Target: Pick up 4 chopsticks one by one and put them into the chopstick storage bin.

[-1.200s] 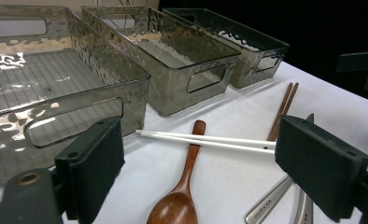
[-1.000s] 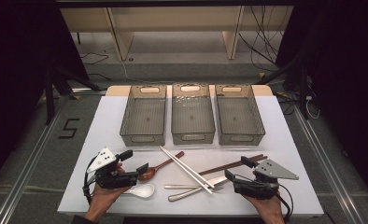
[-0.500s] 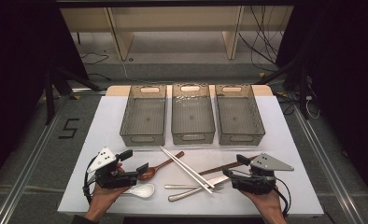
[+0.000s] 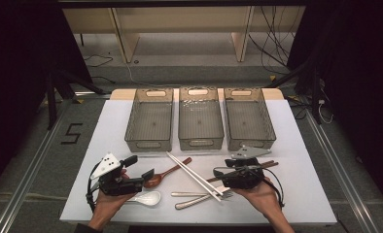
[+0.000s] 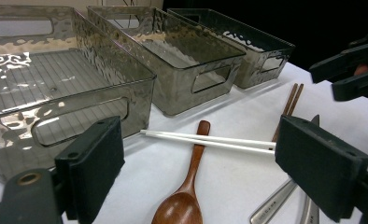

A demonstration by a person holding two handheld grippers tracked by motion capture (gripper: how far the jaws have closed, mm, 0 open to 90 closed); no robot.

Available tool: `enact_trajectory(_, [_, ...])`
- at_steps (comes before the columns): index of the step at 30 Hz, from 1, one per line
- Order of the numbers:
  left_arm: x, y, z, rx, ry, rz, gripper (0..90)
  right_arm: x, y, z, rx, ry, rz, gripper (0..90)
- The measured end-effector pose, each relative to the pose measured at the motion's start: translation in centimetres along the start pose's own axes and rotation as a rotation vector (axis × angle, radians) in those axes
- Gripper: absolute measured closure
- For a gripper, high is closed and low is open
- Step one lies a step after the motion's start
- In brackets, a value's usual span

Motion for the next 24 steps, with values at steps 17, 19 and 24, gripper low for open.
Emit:
enact_trajectory(17, [0.0, -0.1, 0.0, -0.002, 0.001, 0.006, 14.9, -4.7, -1.5, 0.4, 0.068, -0.223, 0.023, 56.8])
enact_trajectory(19, [0.1, -0.1, 0.0, 0.000, 0.001, 0.005, 14.9, -5.2, -1.5, 0.3, 0.071, -0.239, 0.025, 60.0])
enact_trajectory(24, [0.1, -0.2, 0.1, -0.003, 0.003, 0.005, 14.9, -6.0, -1.5, 0.2, 0.066, -0.272, 0.036, 64.7])
Point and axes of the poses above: each handheld gripper's, and its own axes: x roughly backward along the jaws, z roughly out of its top, y roughly to its right, the point moved 5 cm from there along -x, roughly forward along the jaws, and after that the axes turned 2 degrees about -y, right-handed, at the moved point
